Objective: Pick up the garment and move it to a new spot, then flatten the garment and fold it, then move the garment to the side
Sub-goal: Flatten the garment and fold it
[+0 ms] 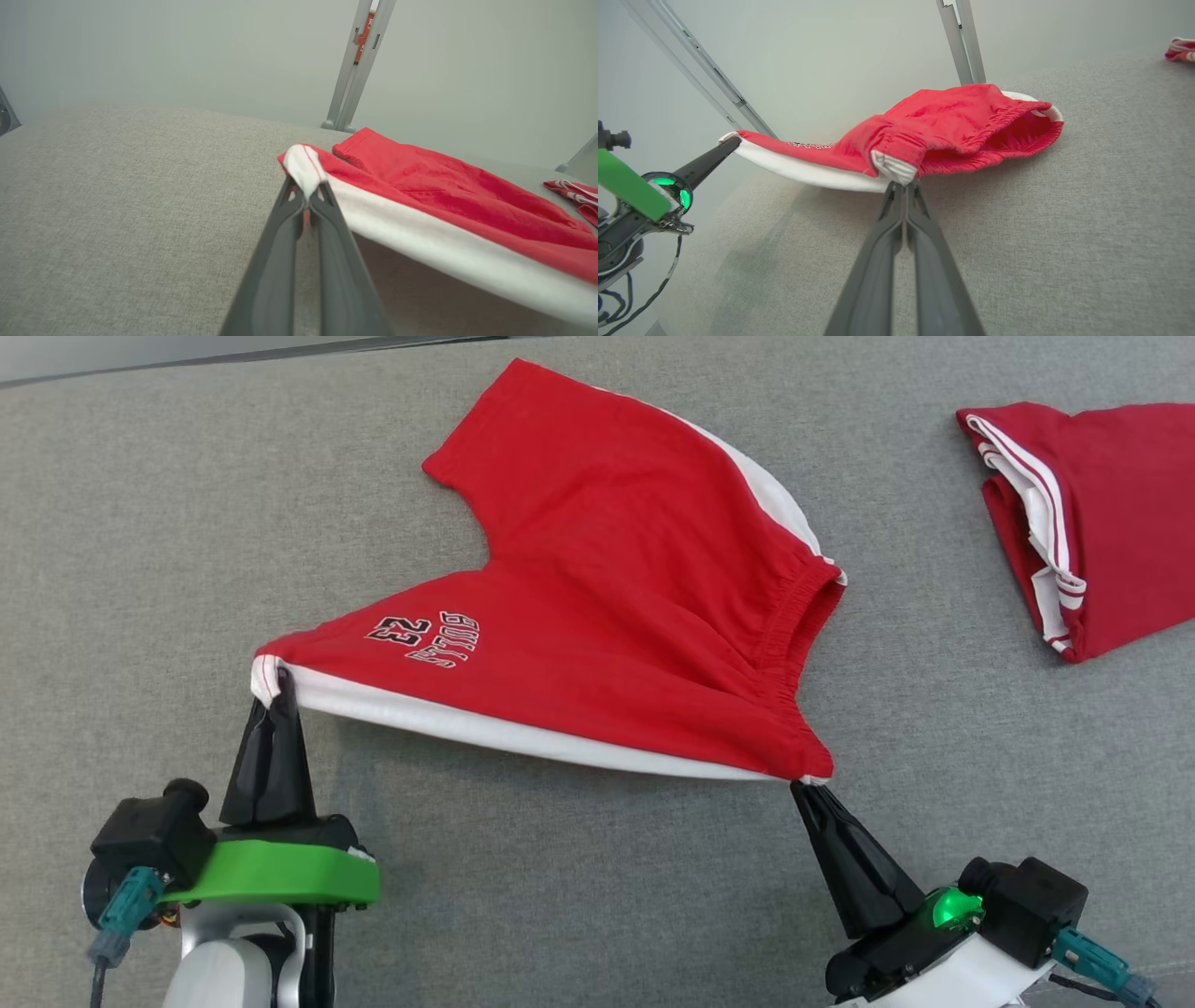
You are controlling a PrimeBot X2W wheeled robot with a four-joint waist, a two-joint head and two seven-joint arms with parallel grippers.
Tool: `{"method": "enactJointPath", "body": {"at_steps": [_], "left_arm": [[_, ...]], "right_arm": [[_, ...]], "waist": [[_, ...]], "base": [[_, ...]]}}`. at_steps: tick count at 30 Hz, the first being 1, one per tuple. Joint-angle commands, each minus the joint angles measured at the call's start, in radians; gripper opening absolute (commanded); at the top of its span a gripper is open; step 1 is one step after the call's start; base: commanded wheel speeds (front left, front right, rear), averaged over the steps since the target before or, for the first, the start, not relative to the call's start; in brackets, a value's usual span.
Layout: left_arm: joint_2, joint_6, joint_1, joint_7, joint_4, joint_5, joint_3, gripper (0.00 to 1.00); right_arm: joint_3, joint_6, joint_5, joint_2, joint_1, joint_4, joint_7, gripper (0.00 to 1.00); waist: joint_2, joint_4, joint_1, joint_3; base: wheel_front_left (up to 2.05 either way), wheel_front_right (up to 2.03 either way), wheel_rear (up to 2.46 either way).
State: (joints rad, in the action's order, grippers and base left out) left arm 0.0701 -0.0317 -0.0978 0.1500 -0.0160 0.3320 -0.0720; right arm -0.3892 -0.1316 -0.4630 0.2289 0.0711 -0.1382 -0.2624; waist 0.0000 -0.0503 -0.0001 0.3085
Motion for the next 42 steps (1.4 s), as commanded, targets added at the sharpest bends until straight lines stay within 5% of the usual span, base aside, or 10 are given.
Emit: {"method": "enactJointPath", "body": {"at_steps": [1,8,18,29,34,35,36,37,38,42], "left_arm": [[0.013,-0.006,-0.016,-0.015,-0.018,-0.009,0.0,0.0],[0.051,0.023,-0.229,-0.116,0.031,-0.002,-0.017,0.0],[0.087,0.085,-0.712,-0.253,0.384,-0.05,-0.092,0.0],[0.064,0.073,-1.092,-0.19,0.841,-0.106,-0.14,0.0],[0.059,0.07,-1.163,-0.151,0.998,-0.102,-0.142,0.0],[0.059,0.073,-1.17,-0.142,1.028,-0.098,-0.141,0.15],[0.058,0.071,-1.176,-0.129,1.054,-0.095,-0.139,0.61],[0.053,0.074,-1.179,-0.116,1.07,-0.092,-0.14,1.0],[0.047,0.08,-1.18,-0.097,1.086,-0.089,-0.143,1.0],[0.034,0.086,-1.156,0.014,1.116,-0.1,-0.161,1.0]], "right_arm": [[0.006,0.002,-0.006,0.0,-0.014,-0.007,-0.003,0.0],[0.029,0.002,-0.013,-0.012,-0.13,0.008,-0.003,0.0],[0.084,0.002,-0.173,-0.082,-0.359,0.062,-0.003,0.0],[0.11,0.002,-0.344,-0.134,-0.533,0.165,-0.003,0.0],[0.1,0.002,-0.323,-0.137,-0.572,0.222,-0.003,0.0],[0.102,0.002,-0.323,-0.143,-0.576,0.228,-0.003,0.0],[0.107,0.002,-0.313,-0.144,-0.58,0.232,-0.003,0.07],[0.109,0.002,-0.307,-0.145,-0.58,0.233,-0.003,0.34],[0.114,0.002,-0.297,-0.143,-0.576,0.232,-0.003,1.0],[0.128,0.001,-0.197,-0.112,-0.539,0.206,-0.002,1.0]], "waist": [[0.0,-0.012,0.0001,0.018],[0.0,-0.042,0.0001,0.094],[0.0,-0.125,0.0001,0.252],[0.0,-0.249,0.0001,0.332],[0.0,-0.269,0.0001,0.343],[0.0,-0.27,0.0001,0.343],[0.0,-0.269,0.0001,0.343],[0.0,-0.266,0.0001,0.341],[0.0,-0.261,0.0001,0.338],[0.0,-0.231,0.0001,0.322]], "base": [[0.0,0.0,0.0],[0.0,0.0,0.0],[0.0,0.0,0.0],[0.0,0.0,0.0],[0.0,0.0,0.0],[0.0,0.0,0.0],[0.0,0.0,0.0],[0.0,0.0,0.0],[0.0,0.0,0.0],[0.0,0.0,0.0]]}}
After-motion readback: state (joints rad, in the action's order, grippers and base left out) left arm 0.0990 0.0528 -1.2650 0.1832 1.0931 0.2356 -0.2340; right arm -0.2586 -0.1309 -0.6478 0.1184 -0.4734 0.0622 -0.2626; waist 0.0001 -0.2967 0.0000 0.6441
